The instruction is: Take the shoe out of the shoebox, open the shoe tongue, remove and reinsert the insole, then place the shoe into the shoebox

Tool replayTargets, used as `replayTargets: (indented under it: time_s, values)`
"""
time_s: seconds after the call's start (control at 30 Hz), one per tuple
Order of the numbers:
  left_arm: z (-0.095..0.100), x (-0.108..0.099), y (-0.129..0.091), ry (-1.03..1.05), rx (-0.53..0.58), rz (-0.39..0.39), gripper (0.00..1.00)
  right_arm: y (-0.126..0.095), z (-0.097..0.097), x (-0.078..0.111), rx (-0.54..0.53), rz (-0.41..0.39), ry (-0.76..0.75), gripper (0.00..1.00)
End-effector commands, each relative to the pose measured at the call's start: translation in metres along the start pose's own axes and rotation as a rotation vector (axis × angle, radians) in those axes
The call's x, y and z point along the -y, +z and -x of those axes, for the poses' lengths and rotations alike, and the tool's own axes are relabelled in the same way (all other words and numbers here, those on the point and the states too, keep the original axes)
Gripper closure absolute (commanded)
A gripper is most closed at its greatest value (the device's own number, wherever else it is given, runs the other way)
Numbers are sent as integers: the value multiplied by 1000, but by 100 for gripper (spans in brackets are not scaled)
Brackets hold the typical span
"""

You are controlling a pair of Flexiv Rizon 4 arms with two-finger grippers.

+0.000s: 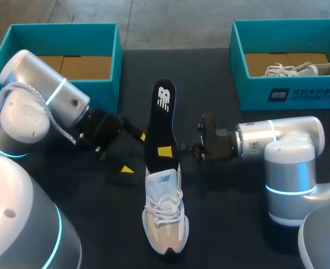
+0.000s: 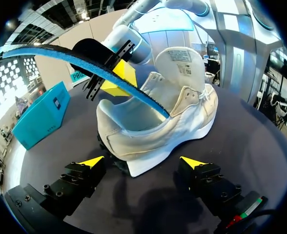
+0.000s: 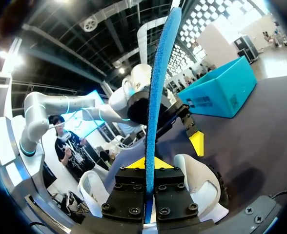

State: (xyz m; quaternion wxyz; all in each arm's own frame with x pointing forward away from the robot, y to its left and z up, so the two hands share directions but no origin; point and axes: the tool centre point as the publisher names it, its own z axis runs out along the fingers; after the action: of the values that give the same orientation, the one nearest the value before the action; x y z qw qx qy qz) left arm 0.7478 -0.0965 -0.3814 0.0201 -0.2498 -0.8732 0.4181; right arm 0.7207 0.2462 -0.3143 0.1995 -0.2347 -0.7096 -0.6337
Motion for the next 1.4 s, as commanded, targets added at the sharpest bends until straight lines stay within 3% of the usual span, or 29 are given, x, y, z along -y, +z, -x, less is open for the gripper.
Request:
replayTargets:
  time_s: [0.03,1.4]
  values:
    - [-6,3,-1,-4,4,12,0,2,-2,2,6,1,0,100]
    - [-10,-4,1,-115,16,99,0,1,-1,12,19,-2,26,100]
